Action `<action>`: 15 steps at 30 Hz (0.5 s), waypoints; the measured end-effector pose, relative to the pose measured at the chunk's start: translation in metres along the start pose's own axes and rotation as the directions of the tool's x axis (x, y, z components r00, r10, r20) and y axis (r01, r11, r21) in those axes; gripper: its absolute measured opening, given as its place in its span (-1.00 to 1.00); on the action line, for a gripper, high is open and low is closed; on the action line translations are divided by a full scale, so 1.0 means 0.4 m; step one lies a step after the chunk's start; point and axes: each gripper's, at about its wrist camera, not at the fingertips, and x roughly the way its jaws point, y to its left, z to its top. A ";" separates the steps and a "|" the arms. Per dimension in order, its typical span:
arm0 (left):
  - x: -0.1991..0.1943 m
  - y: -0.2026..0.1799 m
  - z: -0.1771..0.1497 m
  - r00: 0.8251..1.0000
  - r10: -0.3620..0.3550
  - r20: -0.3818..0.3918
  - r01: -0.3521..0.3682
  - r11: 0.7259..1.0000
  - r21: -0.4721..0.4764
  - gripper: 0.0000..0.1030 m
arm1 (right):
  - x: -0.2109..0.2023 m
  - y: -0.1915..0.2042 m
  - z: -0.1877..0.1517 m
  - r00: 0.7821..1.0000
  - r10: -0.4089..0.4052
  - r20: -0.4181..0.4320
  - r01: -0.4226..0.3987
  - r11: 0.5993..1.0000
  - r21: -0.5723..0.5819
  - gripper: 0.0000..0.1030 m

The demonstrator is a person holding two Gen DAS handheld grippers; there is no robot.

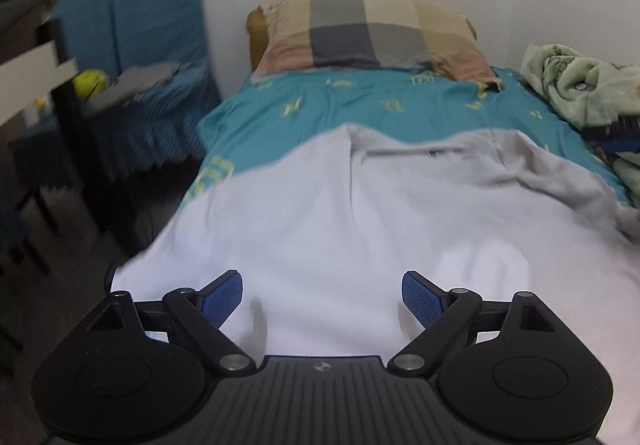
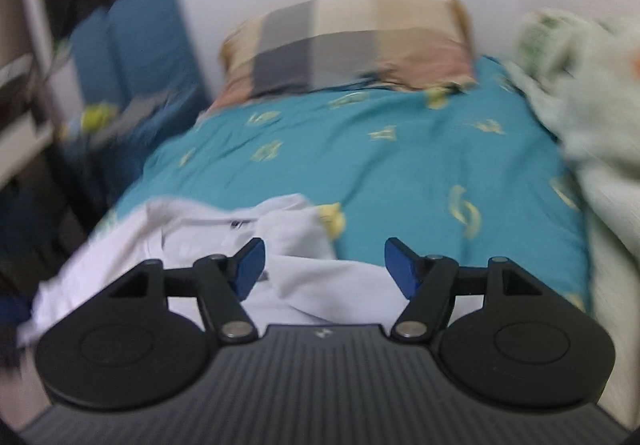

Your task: Fold clothes

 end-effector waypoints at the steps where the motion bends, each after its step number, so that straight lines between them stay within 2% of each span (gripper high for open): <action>1: 0.046 0.003 0.028 1.000 -0.001 0.013 0.001 1.000 0.017 0.69 | 0.033 0.022 0.002 1.000 0.005 -0.016 -0.006 0.999 -0.038 0.32; 4: 0.181 0.005 0.096 1.000 0.010 0.020 -0.010 1.000 0.007 0.63 | 0.139 0.075 0.005 0.998 -0.011 -0.069 0.004 0.994 -0.109 0.30; 6: 0.270 0.006 0.130 1.000 0.019 -0.008 -0.020 1.000 -0.020 0.62 | 0.200 0.093 0.015 0.996 -0.029 -0.082 0.017 0.989 -0.147 0.11; 7: 0.313 0.004 0.141 0.999 0.021 -0.031 -0.022 0.999 -0.030 0.56 | 0.226 0.102 0.020 0.996 -0.042 -0.083 0.028 0.985 -0.170 -0.17; 8: 0.339 0.004 0.149 0.999 0.024 -0.040 -0.025 0.999 -0.033 0.37 | 0.245 0.110 0.021 0.994 -0.062 -0.085 0.046 0.981 -0.187 -0.63; 9: 0.359 0.005 0.155 0.999 0.027 -0.044 -0.029 0.999 -0.035 0.36 | 0.265 0.109 0.021 0.992 -0.084 -0.099 0.063 0.978 -0.198 -0.77; 11: 0.397 0.006 0.168 0.998 0.034 -0.051 -0.036 0.999 -0.037 -0.34 | 0.298 0.112 0.034 0.988 -0.106 -0.114 0.080 0.974 -0.212 -0.84; 12: 0.416 0.006 0.174 0.998 0.038 -0.055 -0.040 0.999 -0.038 -0.48 | 0.306 0.109 0.042 0.988 -0.112 -0.103 0.089 0.973 -0.211 -0.85; 13: 0.427 0.013 0.187 0.997 0.035 -0.062 -0.038 0.998 -0.042 -0.82 | 0.314 0.106 0.050 0.989 -0.118 -0.092 0.097 0.973 -0.210 -0.86; 14: 0.430 0.023 0.205 0.997 0.041 -0.065 -0.044 0.998 -0.048 -0.91 | 0.320 0.096 0.063 0.990 -0.119 -0.076 0.102 0.975 -0.197 -0.86; 15: 0.431 0.034 0.223 0.997 0.050 -0.066 -0.053 0.997 -0.054 -0.91 | 0.323 0.089 0.074 0.991 -0.120 -0.058 0.108 0.978 -0.178 -0.86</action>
